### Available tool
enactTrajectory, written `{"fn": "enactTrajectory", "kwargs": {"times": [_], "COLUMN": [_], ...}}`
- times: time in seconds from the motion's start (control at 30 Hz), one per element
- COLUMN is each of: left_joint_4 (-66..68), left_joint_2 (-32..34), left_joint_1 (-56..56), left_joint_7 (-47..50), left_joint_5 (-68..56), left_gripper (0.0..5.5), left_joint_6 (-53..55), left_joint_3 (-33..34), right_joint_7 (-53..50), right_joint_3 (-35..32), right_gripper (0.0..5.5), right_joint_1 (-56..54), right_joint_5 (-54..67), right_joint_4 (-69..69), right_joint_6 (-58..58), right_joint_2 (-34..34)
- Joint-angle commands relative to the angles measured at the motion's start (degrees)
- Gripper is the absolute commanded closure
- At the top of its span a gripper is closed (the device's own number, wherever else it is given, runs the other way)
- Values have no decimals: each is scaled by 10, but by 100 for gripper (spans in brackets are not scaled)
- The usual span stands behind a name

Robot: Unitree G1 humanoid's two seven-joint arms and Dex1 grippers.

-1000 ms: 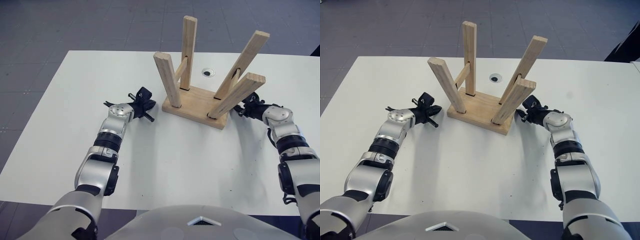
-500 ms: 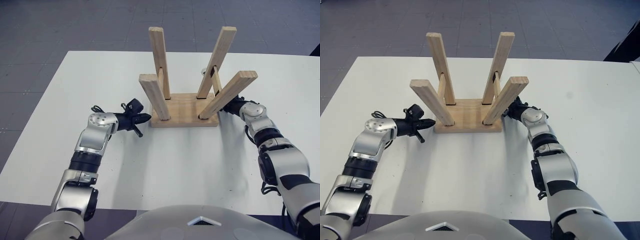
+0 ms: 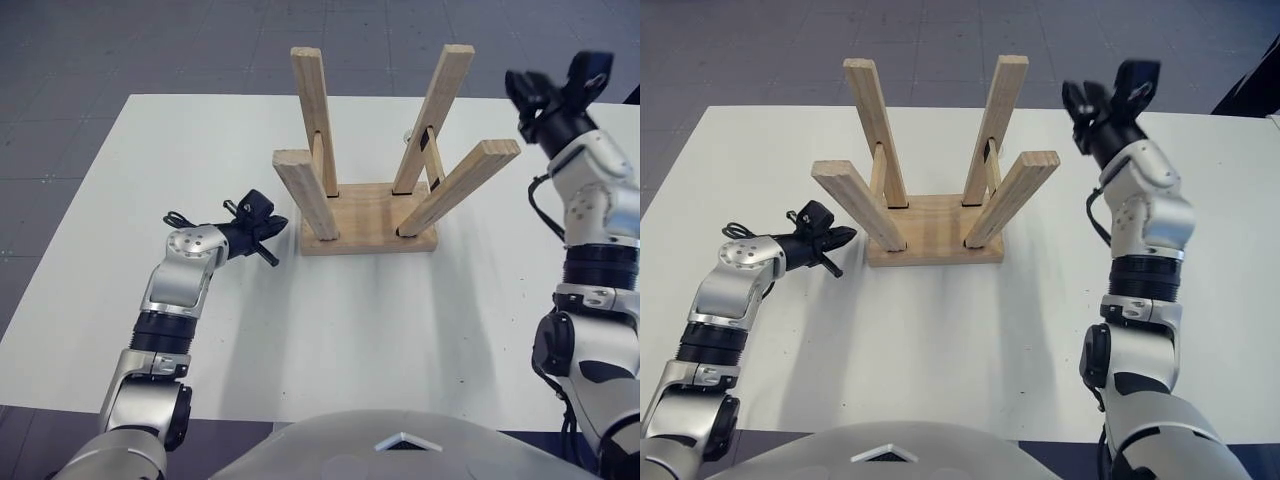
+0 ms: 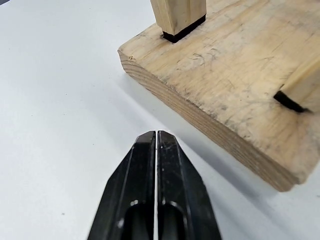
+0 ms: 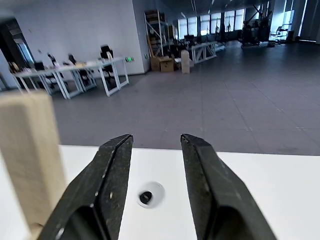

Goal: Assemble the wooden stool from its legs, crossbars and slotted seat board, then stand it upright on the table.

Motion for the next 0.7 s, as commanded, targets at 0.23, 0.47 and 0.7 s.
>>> {"fn": "enactTrajectory", "kwargs": {"times": [0.23, 0.47, 0.7], "left_joint_4": [-60, -74, -76], "left_joint_2": [-10, -16, -12], "left_joint_1": [49, 60, 59], "left_joint_7": [37, 45, 47], "left_joint_5": [-13, -18, -20], "left_gripper": [540, 540, 540], "left_joint_6": [11, 16, 18], "left_joint_3": [17, 7, 11], "right_joint_7": [-125, -140, -91], "right_joint_3": [-15, 21, 86], "right_gripper": [373, 373, 373], "right_joint_1": [-71, -88, -2], "right_joint_5": [474, 436, 316], "right_joint_4": [-408, -403, -386], "right_joint_6": [237, 209, 185], "right_joint_2": [-68, -90, -94]}}
